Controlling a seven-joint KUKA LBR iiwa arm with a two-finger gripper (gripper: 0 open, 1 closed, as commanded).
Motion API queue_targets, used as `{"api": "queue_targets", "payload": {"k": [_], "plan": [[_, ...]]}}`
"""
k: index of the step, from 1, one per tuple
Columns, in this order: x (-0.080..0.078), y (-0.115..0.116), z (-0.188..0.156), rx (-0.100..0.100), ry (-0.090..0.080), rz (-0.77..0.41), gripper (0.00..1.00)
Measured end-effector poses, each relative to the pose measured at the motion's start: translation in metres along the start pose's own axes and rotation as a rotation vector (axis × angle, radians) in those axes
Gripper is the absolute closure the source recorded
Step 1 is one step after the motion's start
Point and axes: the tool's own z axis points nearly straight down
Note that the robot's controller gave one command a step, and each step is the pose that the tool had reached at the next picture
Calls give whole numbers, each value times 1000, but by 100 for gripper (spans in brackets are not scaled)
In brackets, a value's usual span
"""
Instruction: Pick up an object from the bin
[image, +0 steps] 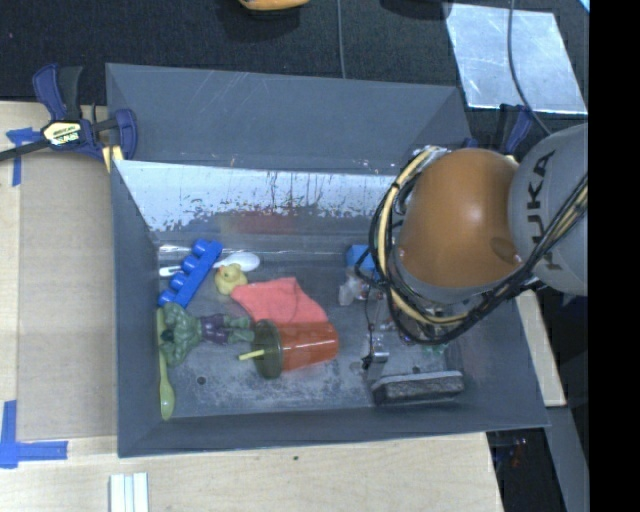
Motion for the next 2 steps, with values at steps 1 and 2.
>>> {"api": "queue_targets", "payload": {"k": [1, 2], "plan": [[-2, 0, -3, 0, -7, 1, 0], [-25, 58, 31, -1, -13, -7, 0]]}}
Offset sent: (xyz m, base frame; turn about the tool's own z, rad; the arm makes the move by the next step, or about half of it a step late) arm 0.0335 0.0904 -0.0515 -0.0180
